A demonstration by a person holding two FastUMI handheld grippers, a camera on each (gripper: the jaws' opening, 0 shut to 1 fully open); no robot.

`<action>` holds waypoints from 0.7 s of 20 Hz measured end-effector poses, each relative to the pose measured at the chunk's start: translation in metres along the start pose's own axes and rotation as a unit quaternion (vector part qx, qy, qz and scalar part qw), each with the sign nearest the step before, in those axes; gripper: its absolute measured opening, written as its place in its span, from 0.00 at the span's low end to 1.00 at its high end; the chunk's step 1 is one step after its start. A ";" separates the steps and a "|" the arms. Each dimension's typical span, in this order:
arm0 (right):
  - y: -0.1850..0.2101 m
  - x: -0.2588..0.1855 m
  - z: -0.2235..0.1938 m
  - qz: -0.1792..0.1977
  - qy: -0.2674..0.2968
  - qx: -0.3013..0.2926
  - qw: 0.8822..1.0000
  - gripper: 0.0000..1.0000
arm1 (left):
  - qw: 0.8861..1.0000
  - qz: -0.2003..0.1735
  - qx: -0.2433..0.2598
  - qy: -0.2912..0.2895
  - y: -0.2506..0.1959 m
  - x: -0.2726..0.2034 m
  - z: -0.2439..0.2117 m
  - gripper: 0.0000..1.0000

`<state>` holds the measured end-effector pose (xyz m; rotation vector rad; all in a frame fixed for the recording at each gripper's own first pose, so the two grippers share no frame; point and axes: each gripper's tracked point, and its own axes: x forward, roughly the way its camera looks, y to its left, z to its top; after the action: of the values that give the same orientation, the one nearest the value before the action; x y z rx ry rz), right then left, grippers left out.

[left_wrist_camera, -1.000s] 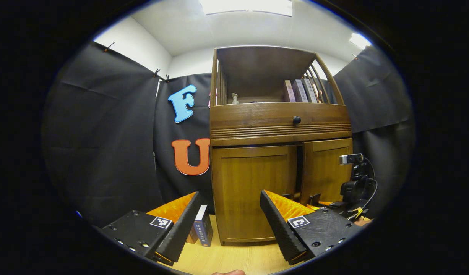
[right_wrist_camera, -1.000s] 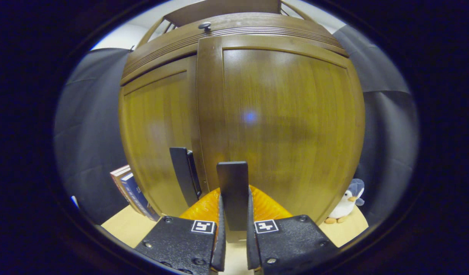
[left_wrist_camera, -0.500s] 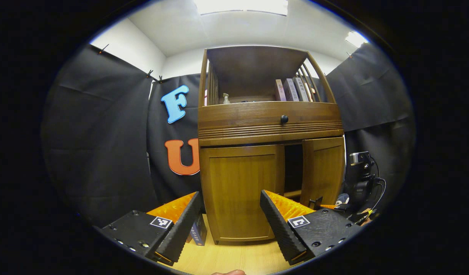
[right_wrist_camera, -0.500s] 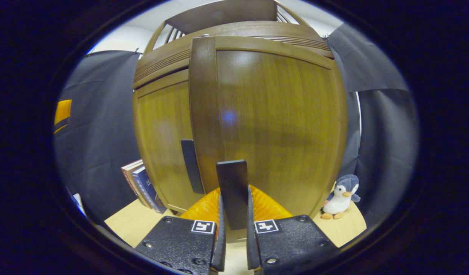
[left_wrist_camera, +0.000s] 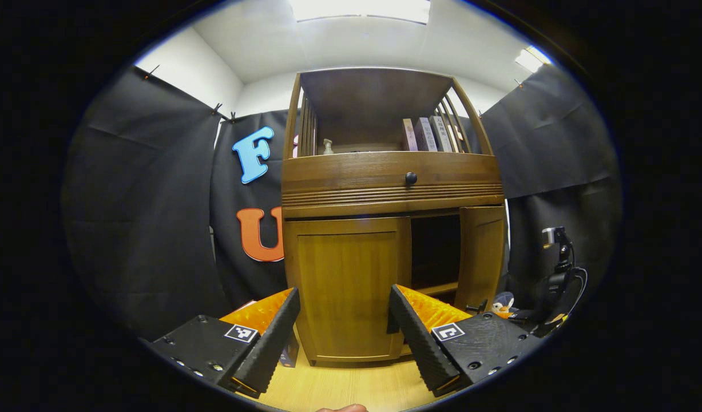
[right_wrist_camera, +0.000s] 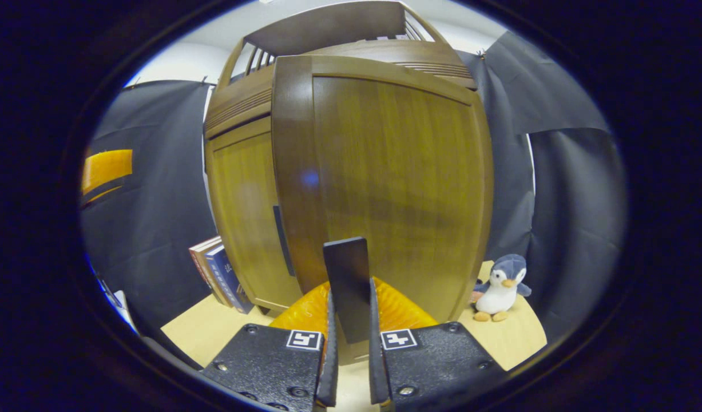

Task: Open the right door of the double-door shoe cabinet with the right hand, and open the left door with the left hand.

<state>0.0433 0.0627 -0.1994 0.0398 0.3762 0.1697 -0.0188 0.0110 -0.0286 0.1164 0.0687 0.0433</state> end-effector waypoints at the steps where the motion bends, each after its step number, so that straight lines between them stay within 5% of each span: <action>1: -0.002 -0.004 -0.002 0.000 0.001 0.004 1.000 0.25 | 1.000 -0.003 -0.001 0.000 -0.003 0.001 -0.001 0.94; 14: -0.038 -0.053 -0.014 -0.029 0.011 0.014 0.999 0.24 | 0.999 -0.036 -0.018 0.003 -0.035 0.019 -0.004 0.95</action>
<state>-0.0043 0.0166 -0.1956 0.0545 0.4004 0.1085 0.0010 -0.0223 -0.0375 0.0775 0.0778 -0.0261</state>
